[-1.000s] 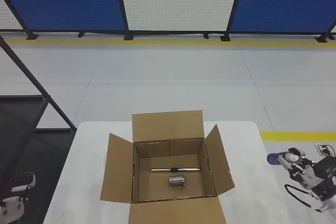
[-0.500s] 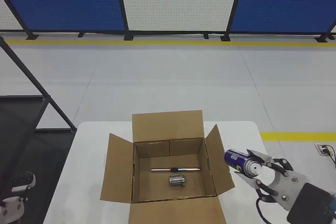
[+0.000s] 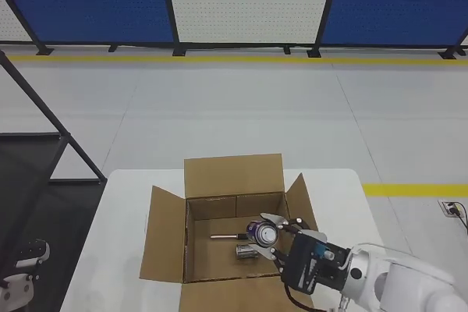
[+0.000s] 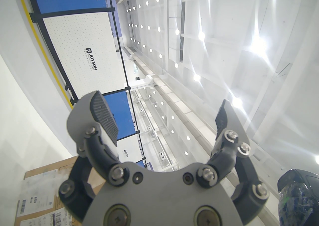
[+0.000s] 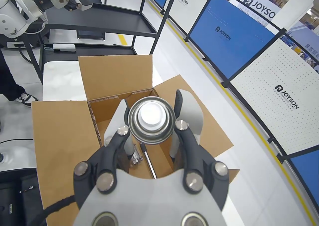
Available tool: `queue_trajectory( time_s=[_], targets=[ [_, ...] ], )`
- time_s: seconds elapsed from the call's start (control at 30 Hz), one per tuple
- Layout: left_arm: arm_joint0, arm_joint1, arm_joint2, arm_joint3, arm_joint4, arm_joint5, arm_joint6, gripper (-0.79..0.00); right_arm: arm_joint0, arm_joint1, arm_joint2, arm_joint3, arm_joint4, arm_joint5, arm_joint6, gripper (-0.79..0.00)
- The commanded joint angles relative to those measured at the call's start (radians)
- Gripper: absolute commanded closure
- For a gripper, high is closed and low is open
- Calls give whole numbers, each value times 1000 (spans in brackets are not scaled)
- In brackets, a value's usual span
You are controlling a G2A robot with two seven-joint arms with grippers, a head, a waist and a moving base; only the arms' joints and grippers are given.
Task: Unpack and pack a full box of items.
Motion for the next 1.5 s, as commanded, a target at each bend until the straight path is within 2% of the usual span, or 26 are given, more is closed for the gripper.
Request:
queue_trajectory(
  time_s=[0.0, 0.33, 0.4, 0.57, 0.7, 0.8, 0.93, 1.1, 1.47],
  targets=[
    [0, 0, 0, 0, 0, 0, 0, -785, 0, 0, 0, 0, 0, 0, 0, 0],
    [0, 0, 0, 0, 0, 0, 0, -785, -3, 0, -3, 0, -3, 3, -8, 0],
    [0, 0, 0, 0, 0, 0, 0, -785, 5, -3, -46, 17, -23, -27, -10, 0],
    [0, 0, 0, 0, 0, 0, 0, -785, 158, -34, -220, 155, -19, -32, 31, 0],
    [0, 0, 0, 0, 0, 0, 0, -785, 298, -78, -375, 304, -12, 32, 61, 0],
    [0, 0, 0, 0, 0, 0, 0, -785, 389, -115, -469, 413, -40, 121, 95, 0],
    [0, 0, 0, 0, 0, 0, 0, -785, 465, -161, -547, 543, -11, 196, 59, 0],
    [0, 0, 0, 0, 0, 0, 0, -785, 516, -204, -598, 674, 22, 267, 46, 0],
    [0, 0, 0, 0, 0, 0, 0, -785, 512, -205, -598, 674, 22, 269, 42, 0]
  ],
)
